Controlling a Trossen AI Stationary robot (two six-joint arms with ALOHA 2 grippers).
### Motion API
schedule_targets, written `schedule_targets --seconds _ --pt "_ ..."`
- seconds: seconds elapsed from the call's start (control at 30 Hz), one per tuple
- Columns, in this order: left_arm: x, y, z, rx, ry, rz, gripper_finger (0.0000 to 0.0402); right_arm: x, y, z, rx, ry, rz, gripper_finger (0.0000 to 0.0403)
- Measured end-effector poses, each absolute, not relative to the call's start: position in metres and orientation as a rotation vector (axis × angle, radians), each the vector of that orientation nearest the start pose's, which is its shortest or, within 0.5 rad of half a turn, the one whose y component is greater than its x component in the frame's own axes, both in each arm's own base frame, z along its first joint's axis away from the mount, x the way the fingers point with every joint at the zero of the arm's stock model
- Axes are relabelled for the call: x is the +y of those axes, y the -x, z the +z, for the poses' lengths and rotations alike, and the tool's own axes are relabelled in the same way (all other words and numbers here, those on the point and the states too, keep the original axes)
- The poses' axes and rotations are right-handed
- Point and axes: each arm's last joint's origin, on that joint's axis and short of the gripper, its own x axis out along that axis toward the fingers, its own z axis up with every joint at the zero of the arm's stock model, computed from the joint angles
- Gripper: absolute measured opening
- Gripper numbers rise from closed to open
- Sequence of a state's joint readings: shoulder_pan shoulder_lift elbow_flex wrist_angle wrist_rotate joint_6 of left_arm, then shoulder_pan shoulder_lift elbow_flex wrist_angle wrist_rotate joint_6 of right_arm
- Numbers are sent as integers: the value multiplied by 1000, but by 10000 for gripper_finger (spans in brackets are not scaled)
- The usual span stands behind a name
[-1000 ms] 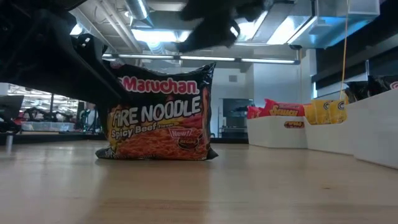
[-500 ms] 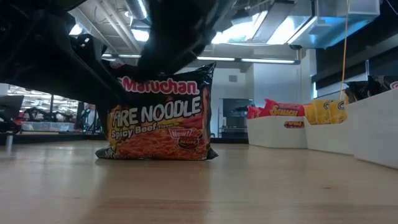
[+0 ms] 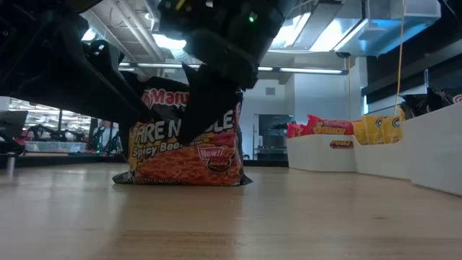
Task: Sort Maruchan noodles
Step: Put the black noodle pack into the bottom white bin
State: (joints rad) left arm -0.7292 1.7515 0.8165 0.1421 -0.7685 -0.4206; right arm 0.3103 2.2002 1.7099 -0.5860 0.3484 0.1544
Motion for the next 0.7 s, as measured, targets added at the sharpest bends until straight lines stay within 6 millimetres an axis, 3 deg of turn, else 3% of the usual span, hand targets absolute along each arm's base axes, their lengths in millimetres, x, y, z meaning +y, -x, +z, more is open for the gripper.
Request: schedule_targets --seconds 0.13,0.27,0.7 --pt "-200 -255 139 553 -131 156 158 125 -447 169 1029 182 -96 290" --pt "-201 -255 139 552 -130 155 158 123 -450 169 1034 108 1 259" --pt "-201 -255 139 554 -130 152 158 119 -450 170 1045 121 22 46"
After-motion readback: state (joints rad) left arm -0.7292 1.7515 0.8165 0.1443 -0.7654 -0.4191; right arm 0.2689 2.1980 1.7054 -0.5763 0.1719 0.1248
